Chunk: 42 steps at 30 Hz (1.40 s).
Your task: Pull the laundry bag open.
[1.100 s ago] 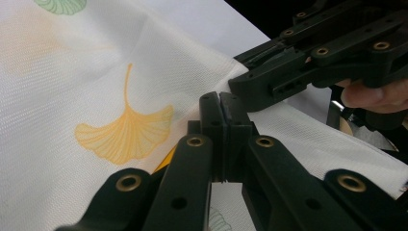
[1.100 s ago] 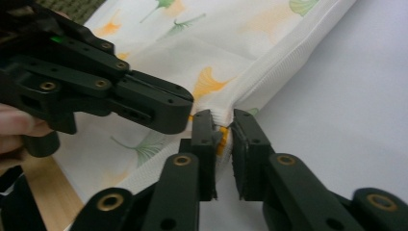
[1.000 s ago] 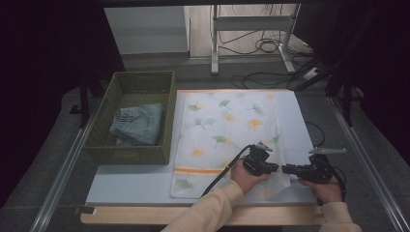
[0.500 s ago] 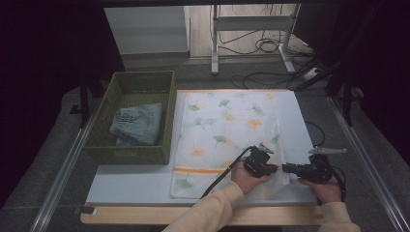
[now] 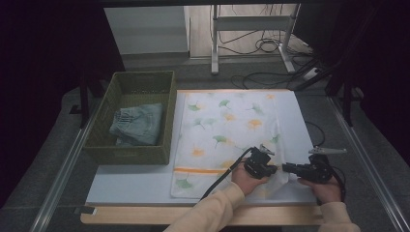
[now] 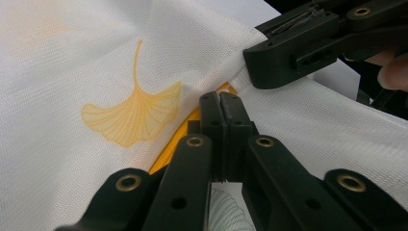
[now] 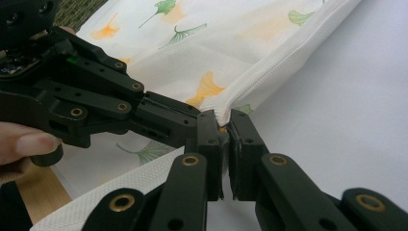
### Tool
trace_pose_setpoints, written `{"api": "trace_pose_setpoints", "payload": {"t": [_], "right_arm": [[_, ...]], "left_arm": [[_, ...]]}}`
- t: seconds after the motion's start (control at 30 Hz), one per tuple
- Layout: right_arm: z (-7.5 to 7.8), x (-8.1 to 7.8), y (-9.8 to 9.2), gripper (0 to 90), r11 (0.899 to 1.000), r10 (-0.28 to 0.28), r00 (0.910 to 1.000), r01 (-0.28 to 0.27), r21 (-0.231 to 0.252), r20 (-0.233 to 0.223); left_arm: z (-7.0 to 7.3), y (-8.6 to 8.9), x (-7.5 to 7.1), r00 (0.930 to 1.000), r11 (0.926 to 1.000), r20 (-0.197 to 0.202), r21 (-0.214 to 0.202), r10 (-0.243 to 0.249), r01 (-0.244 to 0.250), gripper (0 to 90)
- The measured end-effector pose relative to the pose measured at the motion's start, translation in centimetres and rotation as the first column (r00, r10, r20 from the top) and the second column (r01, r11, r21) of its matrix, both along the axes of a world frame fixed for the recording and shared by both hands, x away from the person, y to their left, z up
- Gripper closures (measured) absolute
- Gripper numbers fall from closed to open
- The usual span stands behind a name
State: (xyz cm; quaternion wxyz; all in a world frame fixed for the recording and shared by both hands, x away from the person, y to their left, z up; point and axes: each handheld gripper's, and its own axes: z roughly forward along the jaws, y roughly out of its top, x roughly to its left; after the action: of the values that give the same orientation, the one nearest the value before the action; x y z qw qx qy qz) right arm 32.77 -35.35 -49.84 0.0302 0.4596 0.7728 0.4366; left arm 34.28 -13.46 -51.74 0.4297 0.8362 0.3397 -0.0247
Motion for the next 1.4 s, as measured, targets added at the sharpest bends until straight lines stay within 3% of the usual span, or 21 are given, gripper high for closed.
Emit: {"api": "trace_pose_setpoints", "payload": {"t": [0.17,0.23,0.33,0.77,1.4], "right_arm": [[0.1,-0.1,0.1,84.5,1.0,-0.001,1.0,0.001,-0.011,0.003],[0.1,-0.1,0.1,84.5,1.0,-0.003,1.0,0.003,-0.013,0.005],[0.2,-0.1,0.0,84.6,1.0,-0.014,0.9998,0.014,-0.009,0.011],[0.2,-0.2,-0.2,84.6,1.0,-0.016,0.9998,0.016,-0.005,0.011],[0.1,-0.2,-0.4,84.4,1.0,-0.018,0.9998,0.018,-0.008,0.011]], "left_arm": [[0.0,-0.1,-0.2,0.9999,1.0,0.011,0.006,0.003,-0.004,90.0],[-0.1,-0.1,-0.2,0.9997,0.9996,0.019,0.027,0.012,-0.012,90.0],[-0.4,0.2,0.1,0.9998,0.9996,-0.001,0.022,0.018,-0.018,90.0],[-0.2,1.1,-0.1,0.9997,0.9989,0.011,0.04,0.023,-0.024,90.0],[-0.5,4.1,-0.2,0.9987,0.9972,0.004,0.054,0.052,-0.052,90.0]]}}
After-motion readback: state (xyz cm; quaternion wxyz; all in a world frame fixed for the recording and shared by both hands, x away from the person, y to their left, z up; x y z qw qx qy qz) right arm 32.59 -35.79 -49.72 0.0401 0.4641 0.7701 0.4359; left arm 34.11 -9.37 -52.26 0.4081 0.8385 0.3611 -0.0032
